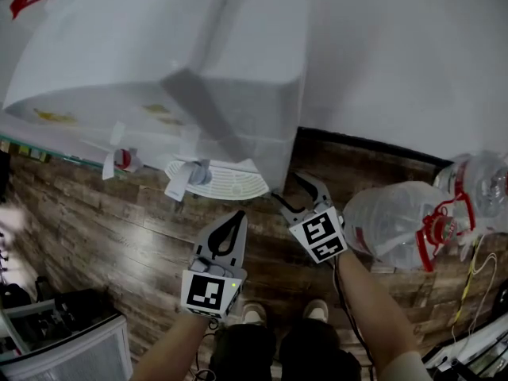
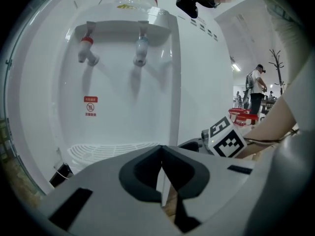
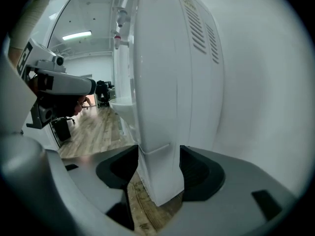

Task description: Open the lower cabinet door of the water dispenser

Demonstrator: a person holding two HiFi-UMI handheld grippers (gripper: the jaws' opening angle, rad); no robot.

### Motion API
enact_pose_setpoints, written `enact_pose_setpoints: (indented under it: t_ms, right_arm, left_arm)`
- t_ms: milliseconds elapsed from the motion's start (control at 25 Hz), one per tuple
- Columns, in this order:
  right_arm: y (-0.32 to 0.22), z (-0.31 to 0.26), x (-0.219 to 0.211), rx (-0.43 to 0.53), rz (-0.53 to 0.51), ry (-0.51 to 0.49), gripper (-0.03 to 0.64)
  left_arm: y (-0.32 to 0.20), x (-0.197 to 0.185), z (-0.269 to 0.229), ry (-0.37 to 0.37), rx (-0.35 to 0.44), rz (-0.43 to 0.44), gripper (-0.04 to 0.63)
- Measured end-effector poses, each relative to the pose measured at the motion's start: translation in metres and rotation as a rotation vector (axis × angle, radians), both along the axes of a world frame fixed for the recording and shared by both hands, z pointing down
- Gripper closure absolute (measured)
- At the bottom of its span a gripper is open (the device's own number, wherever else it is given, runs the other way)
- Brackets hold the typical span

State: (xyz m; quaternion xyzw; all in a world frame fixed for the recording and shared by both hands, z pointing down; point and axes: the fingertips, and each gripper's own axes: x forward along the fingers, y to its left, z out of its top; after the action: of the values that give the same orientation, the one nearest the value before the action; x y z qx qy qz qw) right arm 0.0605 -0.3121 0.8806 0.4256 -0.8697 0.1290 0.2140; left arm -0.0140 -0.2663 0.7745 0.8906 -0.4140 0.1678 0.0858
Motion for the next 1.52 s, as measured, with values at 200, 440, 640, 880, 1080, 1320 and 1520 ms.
enact_pose_setpoints:
  t_ms: [200,440,640,880,1080,1320,1520]
  right_arm:
    - [0.002,0.002,-0.009,-0.041,0.033,-0.034,0.413]
    - [0.002,0.003,-0.009,-0.026,0.036,-0.026,0.419]
    - [0.007,0.002,-0.011,-0.039,0.054,-0.021,0.425]
    - [0.029,0.005,-0.021,-0.047,0.002,0.022,0.418]
    - [0.023,0.007,-0.029,-0.077,-0.031,0.063,0.365]
    - [0.032,0.008,-0.034,-0.112,-0.065,0.070,0.374]
    - [0.070,0.021,-0.067,-0.156,-0.176,0.134,0.405]
  left_arm:
    - [0.000,-0.003,0.006,0.008,-0.005,-0.014,0.589]
    - [0.005,-0.004,0.018,0.008,-0.030,-0.006,0.589]
    - [0.010,-0.005,0.017,0.021,-0.037,-0.009,0.589]
    - [0.021,-0.014,0.019,0.011,-0.065,0.002,0.589]
    - [0.020,-0.023,0.020,0.012,-0.070,-0.010,0.589]
    - [0.019,-0.038,0.025,0.001,-0.100,-0.036,0.589]
    - [0.036,-0.059,0.029,-0.036,-0.152,-0.051,0.589]
